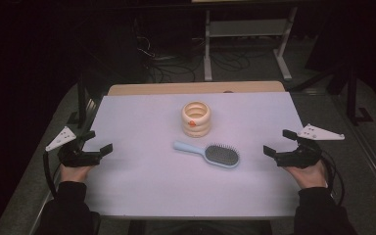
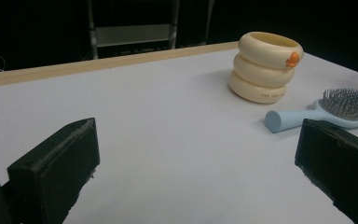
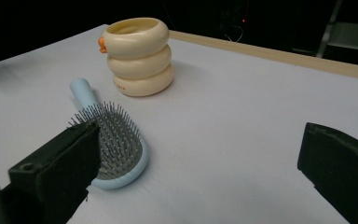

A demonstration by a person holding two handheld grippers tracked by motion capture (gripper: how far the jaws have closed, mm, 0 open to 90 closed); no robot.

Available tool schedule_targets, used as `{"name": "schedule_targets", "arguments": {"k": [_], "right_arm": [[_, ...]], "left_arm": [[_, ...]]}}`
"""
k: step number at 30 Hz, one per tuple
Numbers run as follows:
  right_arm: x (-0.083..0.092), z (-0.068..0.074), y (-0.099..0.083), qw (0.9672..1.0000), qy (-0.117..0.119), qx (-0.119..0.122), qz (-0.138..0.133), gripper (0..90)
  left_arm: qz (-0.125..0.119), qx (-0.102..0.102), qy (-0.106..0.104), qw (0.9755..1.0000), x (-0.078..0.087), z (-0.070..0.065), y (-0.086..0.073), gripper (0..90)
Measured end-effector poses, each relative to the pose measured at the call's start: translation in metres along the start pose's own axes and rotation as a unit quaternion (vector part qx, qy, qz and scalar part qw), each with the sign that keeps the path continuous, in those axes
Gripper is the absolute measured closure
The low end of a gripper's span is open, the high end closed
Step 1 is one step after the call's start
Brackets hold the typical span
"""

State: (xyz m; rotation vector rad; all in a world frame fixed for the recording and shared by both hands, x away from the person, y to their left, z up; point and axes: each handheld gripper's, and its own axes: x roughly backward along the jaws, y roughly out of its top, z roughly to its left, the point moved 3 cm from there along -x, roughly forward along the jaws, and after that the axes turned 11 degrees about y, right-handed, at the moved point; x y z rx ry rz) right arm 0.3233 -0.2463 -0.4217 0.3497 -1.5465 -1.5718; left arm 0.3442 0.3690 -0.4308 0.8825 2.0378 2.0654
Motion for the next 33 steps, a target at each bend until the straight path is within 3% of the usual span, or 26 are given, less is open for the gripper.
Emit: {"name": "schedule_targets", "arguments": {"k": [9, 27, 33], "right_arm": [[-0.001, 0.002, -0.002, 0.9999, 0.002, -0.006, 0.011, 0.0], [0.003, 0.006, -0.001, 1.0000, 0.004, 0.005, -0.001, 0.0], [0.004, 0.005, 0.000, 1.0000, 0.003, 0.005, -0.004, 0.0]], "left_arm": [[-0.003, -0.019, -0.002, 0.9998, 0.000, -0.005, 0.002, 0.0], [0.001, -0.020, 0.000, 0.9998, 0.003, -0.011, 0.003, 0.0], [0.008, -0.030, -0.003, 0.9995, 0.003, -0.016, 0.005, 0.0]]}}
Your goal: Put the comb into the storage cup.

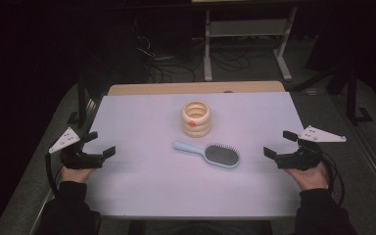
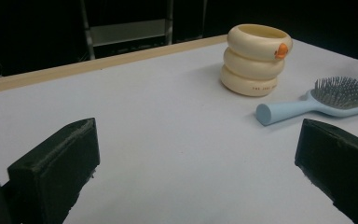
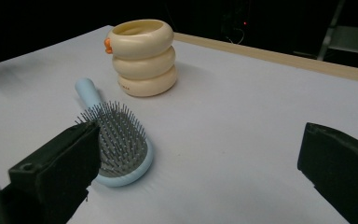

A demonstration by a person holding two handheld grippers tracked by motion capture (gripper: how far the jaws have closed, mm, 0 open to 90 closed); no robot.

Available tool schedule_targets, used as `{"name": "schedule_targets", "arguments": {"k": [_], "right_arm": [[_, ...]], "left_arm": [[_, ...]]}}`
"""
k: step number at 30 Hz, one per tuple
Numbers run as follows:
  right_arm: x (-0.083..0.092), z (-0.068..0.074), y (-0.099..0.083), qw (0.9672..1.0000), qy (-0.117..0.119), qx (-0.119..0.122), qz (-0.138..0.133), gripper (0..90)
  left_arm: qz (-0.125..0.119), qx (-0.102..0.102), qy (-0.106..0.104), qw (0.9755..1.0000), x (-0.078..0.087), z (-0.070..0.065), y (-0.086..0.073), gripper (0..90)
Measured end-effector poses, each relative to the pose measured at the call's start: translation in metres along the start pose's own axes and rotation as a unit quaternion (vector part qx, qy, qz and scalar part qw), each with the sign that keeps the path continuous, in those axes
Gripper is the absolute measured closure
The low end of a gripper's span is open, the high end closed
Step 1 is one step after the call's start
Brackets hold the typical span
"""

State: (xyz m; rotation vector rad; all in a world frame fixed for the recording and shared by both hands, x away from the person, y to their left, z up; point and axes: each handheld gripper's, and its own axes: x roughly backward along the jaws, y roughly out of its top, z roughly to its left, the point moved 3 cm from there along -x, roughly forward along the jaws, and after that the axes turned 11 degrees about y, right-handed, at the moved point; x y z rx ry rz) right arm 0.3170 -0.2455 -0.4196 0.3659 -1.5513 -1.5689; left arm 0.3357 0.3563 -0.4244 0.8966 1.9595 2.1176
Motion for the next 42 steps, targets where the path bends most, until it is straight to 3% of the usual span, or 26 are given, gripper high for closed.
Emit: {"name": "schedule_targets", "arguments": {"k": [22, 29, 42], "right_arm": [[-0.002, -0.001, -0.002, 1.0000, 0.001, -0.003, 0.008, 0.0], [-0.003, -0.001, -0.002, 0.9999, 0.002, -0.004, 0.010, 0.0], [-0.004, -0.001, -0.003, 0.9999, 0.004, -0.003, 0.015, 0.0]], "left_arm": [[0.017, -0.034, -0.024, 0.9990, -0.012, -0.013, 0.024, 0.0], [0.036, -0.055, -0.035, 0.9972, -0.017, -0.018, 0.030, 0.0], [0.044, -0.078, -0.049, 0.9948, -0.023, -0.025, 0.051, 0.0]]}}
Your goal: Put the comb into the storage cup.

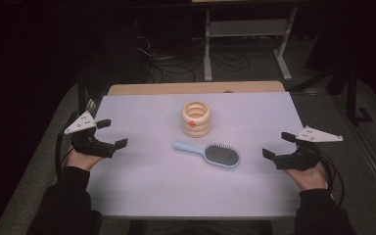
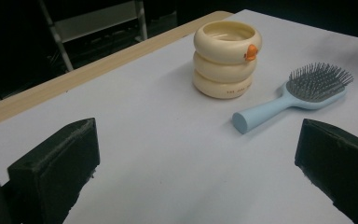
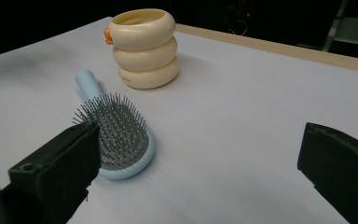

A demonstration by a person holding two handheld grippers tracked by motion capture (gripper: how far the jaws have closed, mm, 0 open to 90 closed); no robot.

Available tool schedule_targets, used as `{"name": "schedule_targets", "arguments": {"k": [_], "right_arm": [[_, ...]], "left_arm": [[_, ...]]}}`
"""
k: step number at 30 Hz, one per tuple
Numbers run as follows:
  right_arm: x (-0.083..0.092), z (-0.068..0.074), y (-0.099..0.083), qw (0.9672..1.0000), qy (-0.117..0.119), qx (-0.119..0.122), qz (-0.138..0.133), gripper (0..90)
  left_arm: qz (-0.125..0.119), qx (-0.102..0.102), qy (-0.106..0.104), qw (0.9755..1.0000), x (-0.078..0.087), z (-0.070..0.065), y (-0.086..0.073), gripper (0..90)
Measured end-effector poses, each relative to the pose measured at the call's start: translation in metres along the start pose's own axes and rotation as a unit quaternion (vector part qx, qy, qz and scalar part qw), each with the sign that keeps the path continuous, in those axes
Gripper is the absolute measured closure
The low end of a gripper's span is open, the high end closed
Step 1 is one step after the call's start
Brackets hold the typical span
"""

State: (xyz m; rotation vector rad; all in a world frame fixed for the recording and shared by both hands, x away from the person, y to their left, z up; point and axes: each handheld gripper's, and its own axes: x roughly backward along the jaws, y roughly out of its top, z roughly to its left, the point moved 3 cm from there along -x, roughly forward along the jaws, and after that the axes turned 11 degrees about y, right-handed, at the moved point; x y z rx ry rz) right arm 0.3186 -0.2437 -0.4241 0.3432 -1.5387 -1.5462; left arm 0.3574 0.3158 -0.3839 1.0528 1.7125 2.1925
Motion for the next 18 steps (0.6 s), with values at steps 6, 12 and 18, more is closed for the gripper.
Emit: {"name": "schedule_targets", "arguments": {"k": [6, 12, 18], "right_arm": [[0.000, 0.000, 0.000, 1.0000, 0.001, 0.000, 0.002, 0.0], [-0.001, 0.000, -0.001, 1.0000, 0.002, -0.001, 0.004, 0.0], [-0.001, 0.000, -0.001, 1.0000, 0.002, -0.001, 0.004, 0.0]], "left_arm": [[0.006, -0.013, -0.007, 0.9999, -0.004, -0.003, 0.009, 0.0], [0.005, -0.030, -0.015, 0.9994, -0.008, -0.009, 0.025, 0.0], [0.009, -0.043, -0.026, 0.9987, -0.018, -0.018, 0.037, 0.0]]}}
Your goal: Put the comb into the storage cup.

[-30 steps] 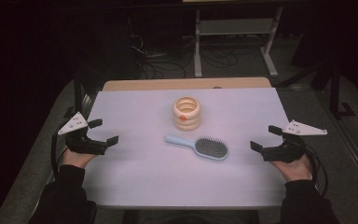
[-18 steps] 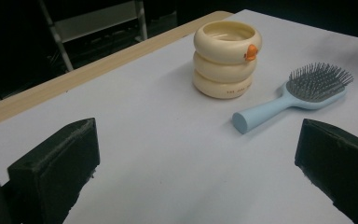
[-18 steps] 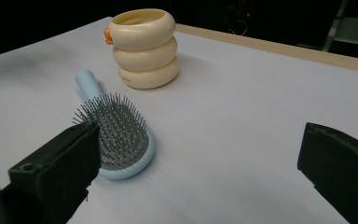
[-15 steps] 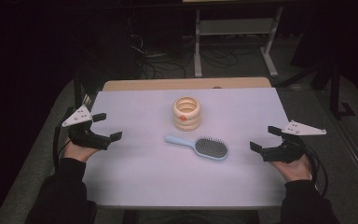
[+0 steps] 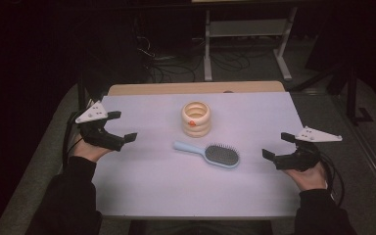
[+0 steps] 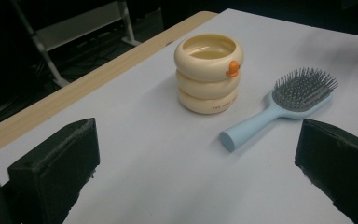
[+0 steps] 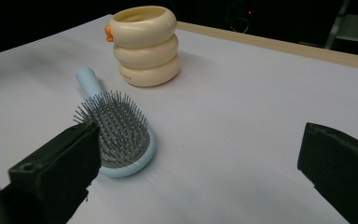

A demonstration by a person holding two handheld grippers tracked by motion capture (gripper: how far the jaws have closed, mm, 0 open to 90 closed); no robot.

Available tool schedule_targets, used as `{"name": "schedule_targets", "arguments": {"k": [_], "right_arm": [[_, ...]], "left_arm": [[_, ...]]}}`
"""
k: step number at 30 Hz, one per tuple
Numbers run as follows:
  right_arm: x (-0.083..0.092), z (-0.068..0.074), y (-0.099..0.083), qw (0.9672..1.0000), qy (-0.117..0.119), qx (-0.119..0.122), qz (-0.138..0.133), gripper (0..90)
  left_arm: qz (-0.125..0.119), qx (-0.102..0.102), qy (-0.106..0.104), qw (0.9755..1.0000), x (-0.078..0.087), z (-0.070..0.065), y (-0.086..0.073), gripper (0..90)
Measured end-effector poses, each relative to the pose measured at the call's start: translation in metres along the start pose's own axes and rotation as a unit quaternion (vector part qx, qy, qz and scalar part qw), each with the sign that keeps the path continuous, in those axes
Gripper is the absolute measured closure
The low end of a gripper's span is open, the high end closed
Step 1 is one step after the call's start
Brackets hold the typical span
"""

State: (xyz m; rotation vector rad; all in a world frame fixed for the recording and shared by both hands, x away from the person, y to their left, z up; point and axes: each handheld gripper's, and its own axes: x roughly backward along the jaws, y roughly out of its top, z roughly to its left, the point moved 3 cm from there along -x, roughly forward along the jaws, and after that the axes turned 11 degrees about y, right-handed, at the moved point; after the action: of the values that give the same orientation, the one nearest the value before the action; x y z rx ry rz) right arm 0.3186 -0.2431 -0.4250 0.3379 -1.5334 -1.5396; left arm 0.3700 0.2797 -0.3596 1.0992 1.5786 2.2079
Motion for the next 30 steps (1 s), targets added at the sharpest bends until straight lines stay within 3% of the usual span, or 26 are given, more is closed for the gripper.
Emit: {"name": "schedule_targets", "arguments": {"k": [13, 22, 30], "right_arm": [[-0.001, 0.001, 0.000, 1.0000, 0.003, 0.003, 0.003, 0.0], [-0.001, 0.001, 0.000, 1.0000, 0.005, 0.003, 0.004, 0.0], [-0.001, 0.002, 0.000, 1.0000, 0.005, 0.004, 0.005, 0.0]], "left_arm": [[0.008, -0.023, -0.030, 0.9993, -0.026, -0.019, 0.024, 0.0], [0.014, -0.038, -0.050, 0.9979, -0.032, -0.030, 0.034, 0.0], [0.018, -0.040, -0.066, 0.9969, -0.041, -0.038, 0.039, 0.0]]}}
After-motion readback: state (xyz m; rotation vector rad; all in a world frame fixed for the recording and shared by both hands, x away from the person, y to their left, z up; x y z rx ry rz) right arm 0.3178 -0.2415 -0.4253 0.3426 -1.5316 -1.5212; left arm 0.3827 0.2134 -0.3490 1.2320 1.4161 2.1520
